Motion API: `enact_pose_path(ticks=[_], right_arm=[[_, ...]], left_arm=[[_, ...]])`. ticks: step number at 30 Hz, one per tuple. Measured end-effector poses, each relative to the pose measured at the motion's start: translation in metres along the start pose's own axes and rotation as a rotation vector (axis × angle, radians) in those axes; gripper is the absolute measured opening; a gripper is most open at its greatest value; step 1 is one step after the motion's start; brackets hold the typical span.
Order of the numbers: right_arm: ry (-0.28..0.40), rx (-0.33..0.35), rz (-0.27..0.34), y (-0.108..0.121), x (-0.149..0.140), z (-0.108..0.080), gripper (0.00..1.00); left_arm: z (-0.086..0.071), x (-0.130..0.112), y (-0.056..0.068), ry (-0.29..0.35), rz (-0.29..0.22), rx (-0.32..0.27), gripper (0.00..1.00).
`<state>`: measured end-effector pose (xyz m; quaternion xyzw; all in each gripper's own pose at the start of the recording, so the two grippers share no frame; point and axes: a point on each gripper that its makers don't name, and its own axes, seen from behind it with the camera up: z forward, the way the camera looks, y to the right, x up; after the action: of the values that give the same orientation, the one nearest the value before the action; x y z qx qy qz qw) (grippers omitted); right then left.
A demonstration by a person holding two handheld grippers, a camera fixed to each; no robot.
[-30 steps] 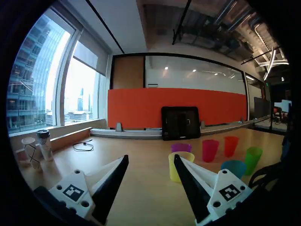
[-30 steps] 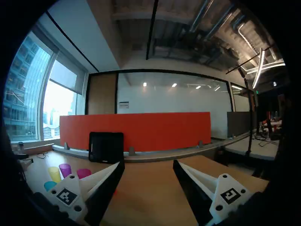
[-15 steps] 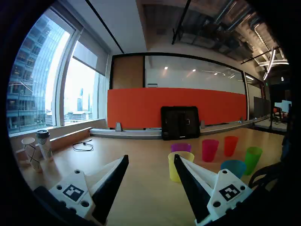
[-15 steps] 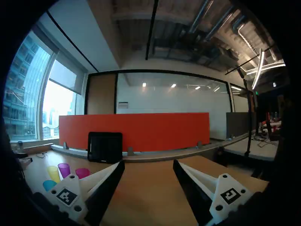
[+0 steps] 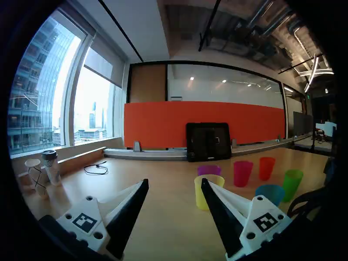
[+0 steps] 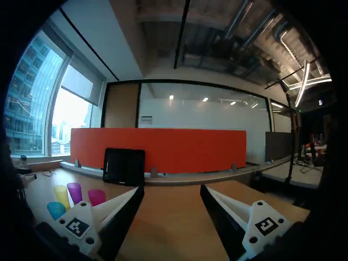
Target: Pour water
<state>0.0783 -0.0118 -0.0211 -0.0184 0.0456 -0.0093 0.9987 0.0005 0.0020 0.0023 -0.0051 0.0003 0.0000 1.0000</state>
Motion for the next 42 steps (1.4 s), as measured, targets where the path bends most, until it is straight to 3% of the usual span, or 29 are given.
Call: enact_pose_path(ticks=[14,26,42], right_arm=[[-0.008,0.053,0.033,-0.001,-0.036,0.006,0.99],[-0.036,0.030,0.039,0.012,-0.060,0.011,0.99],[-0.077,0.016,0.019,0.016,-0.076,0.015,0.99]], left_arm=[[0.001,0.000,0.000,0.000,0.000,0.000,0.89],[0.000,0.000,0.001,0.000,0.000,0.000,0.98],[0.000,0.000,0.000,0.000,0.000,0.000,0.97]])
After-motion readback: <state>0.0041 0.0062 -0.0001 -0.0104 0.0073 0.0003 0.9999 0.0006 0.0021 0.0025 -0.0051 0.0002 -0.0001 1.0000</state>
